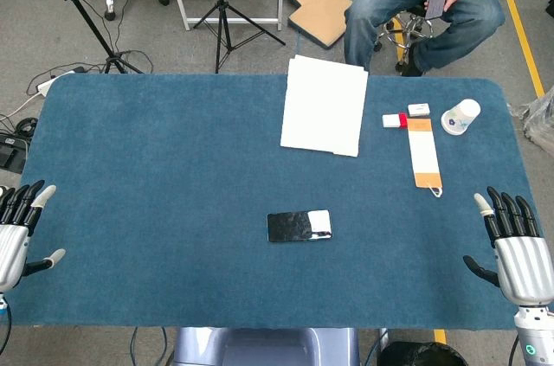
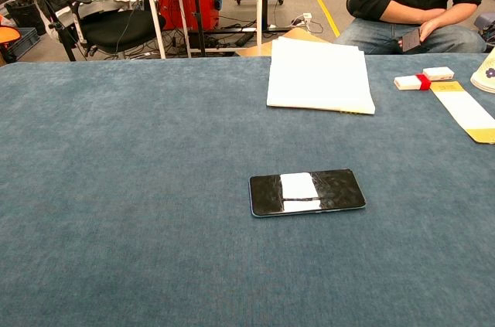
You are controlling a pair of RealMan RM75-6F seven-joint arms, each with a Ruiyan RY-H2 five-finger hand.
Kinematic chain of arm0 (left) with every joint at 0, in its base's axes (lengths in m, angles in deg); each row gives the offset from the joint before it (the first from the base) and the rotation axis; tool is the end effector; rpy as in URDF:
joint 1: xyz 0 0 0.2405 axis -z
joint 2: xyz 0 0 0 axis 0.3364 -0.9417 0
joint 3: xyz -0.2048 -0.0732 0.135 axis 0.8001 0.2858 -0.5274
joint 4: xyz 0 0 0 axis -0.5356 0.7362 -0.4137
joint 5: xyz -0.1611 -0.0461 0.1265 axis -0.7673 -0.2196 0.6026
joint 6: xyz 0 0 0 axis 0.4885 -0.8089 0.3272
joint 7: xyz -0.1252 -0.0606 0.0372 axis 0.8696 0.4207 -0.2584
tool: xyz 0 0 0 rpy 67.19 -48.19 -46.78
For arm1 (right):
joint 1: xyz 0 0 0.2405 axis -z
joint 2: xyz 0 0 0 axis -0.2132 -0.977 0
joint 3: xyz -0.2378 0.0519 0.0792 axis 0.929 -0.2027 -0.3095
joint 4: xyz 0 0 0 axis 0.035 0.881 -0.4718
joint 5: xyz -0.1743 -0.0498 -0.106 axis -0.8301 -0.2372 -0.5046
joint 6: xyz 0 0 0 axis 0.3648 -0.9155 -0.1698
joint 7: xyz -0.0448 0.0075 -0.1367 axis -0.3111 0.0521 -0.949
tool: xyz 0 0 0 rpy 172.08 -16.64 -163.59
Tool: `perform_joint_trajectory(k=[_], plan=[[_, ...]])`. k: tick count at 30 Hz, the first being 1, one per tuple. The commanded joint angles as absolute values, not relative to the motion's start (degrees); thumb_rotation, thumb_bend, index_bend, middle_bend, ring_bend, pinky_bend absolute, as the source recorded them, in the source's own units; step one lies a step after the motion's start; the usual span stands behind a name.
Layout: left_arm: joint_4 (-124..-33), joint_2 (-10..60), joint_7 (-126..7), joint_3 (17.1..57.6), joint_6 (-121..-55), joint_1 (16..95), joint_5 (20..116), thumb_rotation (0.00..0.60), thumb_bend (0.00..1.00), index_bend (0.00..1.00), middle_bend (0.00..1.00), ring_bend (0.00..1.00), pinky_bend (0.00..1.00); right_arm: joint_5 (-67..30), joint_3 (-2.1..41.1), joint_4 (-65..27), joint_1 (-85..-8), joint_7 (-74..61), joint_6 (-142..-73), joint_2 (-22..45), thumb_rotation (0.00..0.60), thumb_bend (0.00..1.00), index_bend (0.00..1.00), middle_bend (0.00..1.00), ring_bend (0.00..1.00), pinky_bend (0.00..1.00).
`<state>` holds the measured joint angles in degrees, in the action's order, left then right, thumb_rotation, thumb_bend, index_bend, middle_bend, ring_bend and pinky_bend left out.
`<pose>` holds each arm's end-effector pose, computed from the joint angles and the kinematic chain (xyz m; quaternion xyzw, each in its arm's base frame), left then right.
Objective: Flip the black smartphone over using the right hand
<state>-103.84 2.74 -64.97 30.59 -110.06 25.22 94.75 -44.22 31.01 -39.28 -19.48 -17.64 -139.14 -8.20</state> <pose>-0.2909 0.1781 0.1660 -0.6187 -0.3592 -0.3802 0.5863 -0.2861 -0.1760 0.1696 0.6121 -0.2930 0.4003 0.6159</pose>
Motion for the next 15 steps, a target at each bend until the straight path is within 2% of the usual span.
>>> perform_joint_trajectory(k=[1,9,15], plan=[[-103.84,2.69,-64.65,30.53,-109.88,25.26,94.78,0.600,0.00,0.00,0.00,0.00,0.00,-44.49,31.01,-39.47,-19.36,-18.29,-138.52,-8.01,0.600,0.00,0.00,0.00,0.00,0.00],[-104.26,2.23,-64.11,30.70,-109.72,25.35,94.69,0.600,0.00,0.00,0.00,0.00,0.00,-45.97,31.56,-40.85,-21.80,-23.01,-132.24,-6.87,0.600,0.00,0.00,0.00,0.00,0.00],[-104.76,2.77,-66.30,30.78,-109.43,25.50,94.47,0.600,0.00,0.00,0.00,0.00,0.00,-46.45,28.49,-45.71,-32.47,-37.01,-116.39,-4.15,0.600,0.00,0.00,0.00,0.00,0.00]])
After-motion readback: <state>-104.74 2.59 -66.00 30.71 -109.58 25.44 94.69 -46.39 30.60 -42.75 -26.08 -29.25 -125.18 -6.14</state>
